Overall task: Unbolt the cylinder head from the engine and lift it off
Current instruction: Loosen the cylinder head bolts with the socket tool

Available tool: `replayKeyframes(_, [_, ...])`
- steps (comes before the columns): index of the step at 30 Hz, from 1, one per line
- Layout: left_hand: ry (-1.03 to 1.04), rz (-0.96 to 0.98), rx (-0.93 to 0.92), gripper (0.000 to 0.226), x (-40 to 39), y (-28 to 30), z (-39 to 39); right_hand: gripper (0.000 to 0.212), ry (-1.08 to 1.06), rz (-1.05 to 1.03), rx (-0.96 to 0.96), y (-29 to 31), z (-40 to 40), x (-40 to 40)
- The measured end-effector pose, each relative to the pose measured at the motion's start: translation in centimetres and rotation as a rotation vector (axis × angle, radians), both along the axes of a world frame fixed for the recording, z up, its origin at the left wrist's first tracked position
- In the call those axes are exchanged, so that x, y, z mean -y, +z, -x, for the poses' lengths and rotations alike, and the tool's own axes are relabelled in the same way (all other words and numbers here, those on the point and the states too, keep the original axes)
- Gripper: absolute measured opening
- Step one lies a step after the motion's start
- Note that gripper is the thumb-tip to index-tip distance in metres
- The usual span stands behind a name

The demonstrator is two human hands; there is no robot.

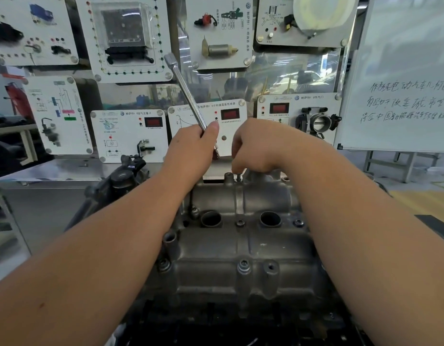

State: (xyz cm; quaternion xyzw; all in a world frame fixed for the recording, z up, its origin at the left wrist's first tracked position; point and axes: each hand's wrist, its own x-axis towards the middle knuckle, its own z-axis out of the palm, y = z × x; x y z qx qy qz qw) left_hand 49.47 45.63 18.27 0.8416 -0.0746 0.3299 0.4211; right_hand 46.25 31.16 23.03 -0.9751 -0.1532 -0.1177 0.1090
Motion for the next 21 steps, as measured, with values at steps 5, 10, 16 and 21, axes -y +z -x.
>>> replayKeyframes(5, [0.015, 0.062, -0.041, 0.053, 0.1, -0.1, -0.4, 0.020, 0.043, 0.141, -0.019, -0.6, 0.2, -0.3])
replayKeyframes(10, [0.011, 0.018, -0.029, 0.053, 0.1, -0.1, -0.4, 0.013, 0.030, 0.074, 0.100, -0.7, -0.4, -0.3])
replayKeyframes(16, [0.004, -0.006, -0.015, 0.053, 0.1, -0.3, -0.8, 0.007, 0.011, -0.473, 0.397, 1.0, 0.0, 0.6])
replayKeyframes(21, [-0.016, -0.037, -0.013, 0.055, -0.3, -0.6, -1.3, 0.012, 0.086, -0.798, 0.450, 0.6, 0.2, -0.1])
